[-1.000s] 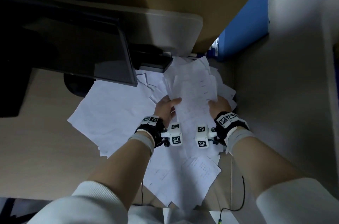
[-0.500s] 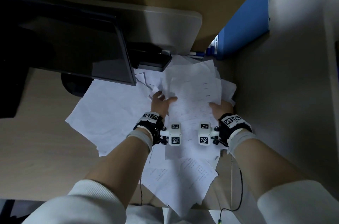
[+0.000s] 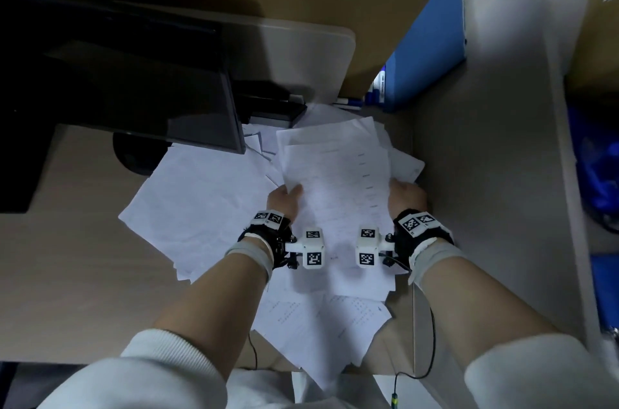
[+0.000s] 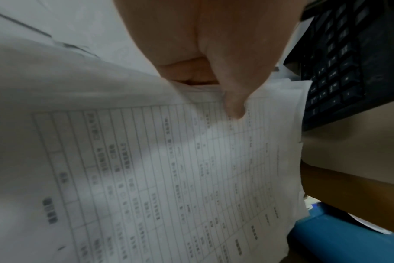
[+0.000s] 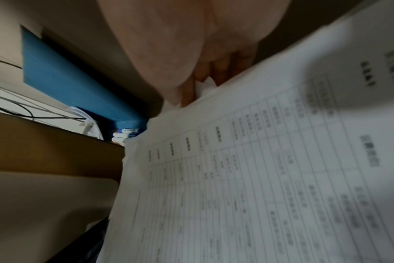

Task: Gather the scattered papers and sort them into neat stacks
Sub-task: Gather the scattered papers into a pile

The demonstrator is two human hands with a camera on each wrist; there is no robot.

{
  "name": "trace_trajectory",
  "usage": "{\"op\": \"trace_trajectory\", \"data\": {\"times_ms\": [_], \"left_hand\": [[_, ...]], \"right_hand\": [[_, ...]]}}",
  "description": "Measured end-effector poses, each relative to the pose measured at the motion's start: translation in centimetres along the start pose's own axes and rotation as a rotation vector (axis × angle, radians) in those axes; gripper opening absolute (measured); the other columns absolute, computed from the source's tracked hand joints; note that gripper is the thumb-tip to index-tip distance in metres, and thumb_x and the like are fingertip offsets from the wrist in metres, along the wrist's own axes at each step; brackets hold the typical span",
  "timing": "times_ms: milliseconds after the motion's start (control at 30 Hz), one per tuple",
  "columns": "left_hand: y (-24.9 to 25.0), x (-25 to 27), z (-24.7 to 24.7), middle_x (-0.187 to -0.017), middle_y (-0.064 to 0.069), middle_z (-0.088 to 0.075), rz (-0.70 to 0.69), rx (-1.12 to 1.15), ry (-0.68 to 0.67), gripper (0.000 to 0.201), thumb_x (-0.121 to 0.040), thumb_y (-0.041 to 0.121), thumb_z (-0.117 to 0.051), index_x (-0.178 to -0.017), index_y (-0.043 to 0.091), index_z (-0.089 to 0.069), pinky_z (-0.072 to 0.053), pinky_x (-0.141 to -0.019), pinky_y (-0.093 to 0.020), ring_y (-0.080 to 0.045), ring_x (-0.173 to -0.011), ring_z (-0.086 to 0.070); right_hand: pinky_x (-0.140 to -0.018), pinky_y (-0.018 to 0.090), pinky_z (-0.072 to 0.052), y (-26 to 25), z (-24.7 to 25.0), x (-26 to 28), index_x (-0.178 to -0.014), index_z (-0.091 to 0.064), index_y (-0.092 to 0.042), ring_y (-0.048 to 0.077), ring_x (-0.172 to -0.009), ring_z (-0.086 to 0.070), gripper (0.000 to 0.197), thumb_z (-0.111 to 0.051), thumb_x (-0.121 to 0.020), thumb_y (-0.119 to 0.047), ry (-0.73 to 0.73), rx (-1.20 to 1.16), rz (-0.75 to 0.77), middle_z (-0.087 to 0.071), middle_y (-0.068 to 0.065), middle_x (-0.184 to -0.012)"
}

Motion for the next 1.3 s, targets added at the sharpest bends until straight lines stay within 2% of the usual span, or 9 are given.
{"op": "trace_trajectory", "data": {"times_ms": [233,333,467,633,733,867,1000,1133,1300], "left_hand": [[-0.2,3.4,3.8,-0.096,-0.015,-0.065,-0.037,0.044,0.125,0.022,-0.096,0.022,-0.049,-0.097,0.004,-0.063,-0.045,-0.076,-0.035,-0.031,-0.088,-0.061],[-0.5,5.1,5.4,-0.094,-0.016,-0.063,-0.054,-0.01,0.166,0.024,-0.097,0.02,-0.047,-0.095,0.001,-0.062,-0.04,-0.073,-0.033,-0.03,-0.084,-0.056],[-1.9,6.9,7.8,-0.096,-0.017,-0.059,-0.05,-0.112,0.195,0.024,-0.1,0.018,-0.044,-0.099,0.001,-0.06,-0.037,-0.072,-0.032,-0.032,-0.086,-0.053],[-4.3,7.8,11.2,-0.105,-0.021,-0.061,0.002,-0.145,0.213,0.027,-0.101,0.012,-0.043,-0.11,-0.004,-0.063,-0.037,-0.075,-0.034,-0.039,-0.1,-0.059],[-5.3,8.1,12.3,-0.125,-0.027,-0.063,0.017,-0.065,0.261,0.036,-0.096,0.004,-0.049,-0.128,-0.009,-0.056,-0.047,-0.085,-0.038,-0.04,-0.107,-0.061],[-5.7,8.9,13.6,-0.15,-0.022,-0.04,0.057,-0.051,0.341,0.068,-0.093,0.016,-0.061,-0.152,0.005,-0.031,-0.041,-0.108,-0.043,-0.041,-0.132,-0.048],[-3.6,9.3,12.4,-0.131,-0.011,-0.062,-0.017,0.143,-0.004,0.041,-0.102,0.037,-0.054,-0.129,0.006,-0.056,-0.044,-0.092,-0.036,-0.029,-0.117,-0.058],[-1.5,11.5,11.4,-0.117,-0.008,-0.071,-0.004,0.447,-0.286,0.06,-0.095,0.065,-0.051,-0.121,0.012,-0.061,-0.053,-0.1,-0.048,-0.03,-0.109,-0.069],[-2.7,11.4,11.9,-0.121,-0.014,-0.071,-0.003,0.375,-0.39,0.055,-0.097,0.053,-0.058,-0.126,0.006,-0.059,-0.058,-0.086,-0.04,-0.03,-0.1,-0.073]], "right_hand": [[-0.08,0.024,-0.045,-1.1,2.9,5.1,-0.115,-0.063,-0.018,0.029,-0.108,-0.063,0.025,-0.057,-0.094,-0.006,0.148,-0.125,0.127,-0.064,0.007,-0.123],[-0.093,0.03,-0.046,-2.3,4.1,7.2,-0.136,-0.045,-0.016,0.029,-0.122,-0.057,0.046,-0.06,-0.093,-0.005,0.176,-0.236,0.17,-0.057,0.011,-0.135],[-0.099,0.03,-0.044,-3.8,4.7,9.0,-0.151,-0.028,-0.018,0.019,-0.119,-0.06,0.069,-0.059,-0.092,0.001,0.192,-0.416,0.242,-0.064,0.005,-0.127],[-0.09,0.035,-0.053,-5.4,4.5,10.8,-0.122,-0.061,-0.017,0.026,-0.103,-0.066,0.034,-0.057,-0.089,-0.007,0.245,-0.283,0.374,-0.07,0.005,-0.112],[-0.09,0.041,-0.054,-6.1,3.9,11.9,-0.101,-0.064,-0.03,0.024,-0.092,-0.067,0.022,-0.056,-0.084,-0.019,0.232,-0.213,0.428,-0.072,-0.003,-0.1],[-0.077,0.027,-0.052,-6.4,2.2,14.0,-0.095,-0.065,-0.03,0.017,-0.085,-0.067,0.015,-0.062,-0.082,-0.023,0.148,-0.271,0.433,-0.071,-0.009,-0.091],[-0.071,0.024,-0.051,-7.7,-1.3,17.6,-0.091,-0.07,-0.024,0.011,-0.078,-0.066,0.011,-0.069,-0.084,-0.017,-0.031,-0.294,0.515,-0.071,-0.006,-0.085],[-0.074,0.017,-0.051,-6.5,-6.9,20.7,-0.096,-0.073,-0.009,0.012,-0.076,-0.062,0.021,-0.076,-0.079,0.003,-0.376,-0.17,0.474,-0.068,-0.002,-0.081],[-0.072,0.011,-0.049,-3.3,-9.6,21.9,-0.097,-0.074,-0.003,-0.003,-0.062,-0.061,0.027,-0.076,-0.074,0.012,-0.46,-0.075,0.422,-0.068,-0.002,-0.077]]}}
Point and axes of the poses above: each hand's wrist, its own x-axis away from the middle knuckle, its own z-axis out of the back of the hand, y = z × x, the point moved 7 cm from there along -x, towards the middle knuckle
